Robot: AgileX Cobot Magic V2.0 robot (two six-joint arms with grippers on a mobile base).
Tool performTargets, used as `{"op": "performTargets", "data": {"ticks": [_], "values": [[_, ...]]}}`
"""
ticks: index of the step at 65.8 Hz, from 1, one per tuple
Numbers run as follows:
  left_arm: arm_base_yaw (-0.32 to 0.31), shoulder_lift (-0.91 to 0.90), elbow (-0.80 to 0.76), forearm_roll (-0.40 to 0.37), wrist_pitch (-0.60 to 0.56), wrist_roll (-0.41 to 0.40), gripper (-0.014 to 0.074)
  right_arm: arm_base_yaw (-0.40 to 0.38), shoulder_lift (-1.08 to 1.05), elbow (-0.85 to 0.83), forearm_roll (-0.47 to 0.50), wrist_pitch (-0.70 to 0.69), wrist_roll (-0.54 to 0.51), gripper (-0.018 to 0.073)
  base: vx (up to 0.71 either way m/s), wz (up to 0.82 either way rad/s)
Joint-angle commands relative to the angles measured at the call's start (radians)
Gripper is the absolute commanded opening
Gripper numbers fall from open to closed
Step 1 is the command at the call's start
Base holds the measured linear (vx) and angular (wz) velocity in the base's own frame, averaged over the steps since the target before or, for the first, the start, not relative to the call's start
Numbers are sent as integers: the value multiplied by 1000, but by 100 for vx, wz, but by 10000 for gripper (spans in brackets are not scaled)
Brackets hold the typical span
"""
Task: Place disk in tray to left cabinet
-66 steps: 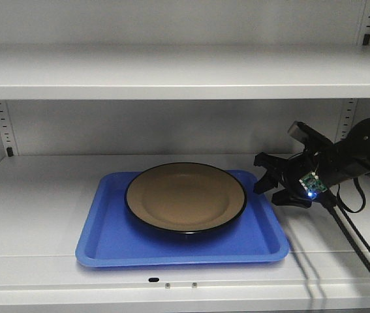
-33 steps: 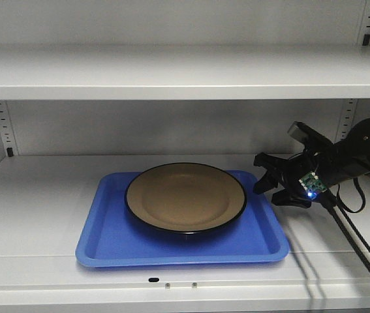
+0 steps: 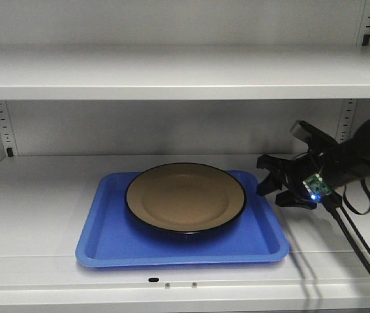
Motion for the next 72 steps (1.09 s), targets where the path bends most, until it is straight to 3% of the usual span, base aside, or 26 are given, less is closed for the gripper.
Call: {"op": "performTargets", "data": {"ticks": [1,17,28,46,59,72], "values": [[1,13,14,2,-74,1,-6,-16,-138,98,28,-104,-19,342,0,0],[1,13,14,2,-74,1,-6,-36,-537,530,-60,-315,-23,277,0,0],[1,13,14,2,-74,1,-6,-35,-801,802,-245,-425,-11,189,0,0],[1,13,14,2,-74,1,-6,-31,-1165,1232,-452,-597,8,-7,0,0],[1,13,14,2,-74,1,-6,-31,-1362,1459,-579,-787,8,-10,0,0],[1,13,14,2,-74,1,-6,-31,-1486,1604,-600,-918,27,-8,0,0]]}}
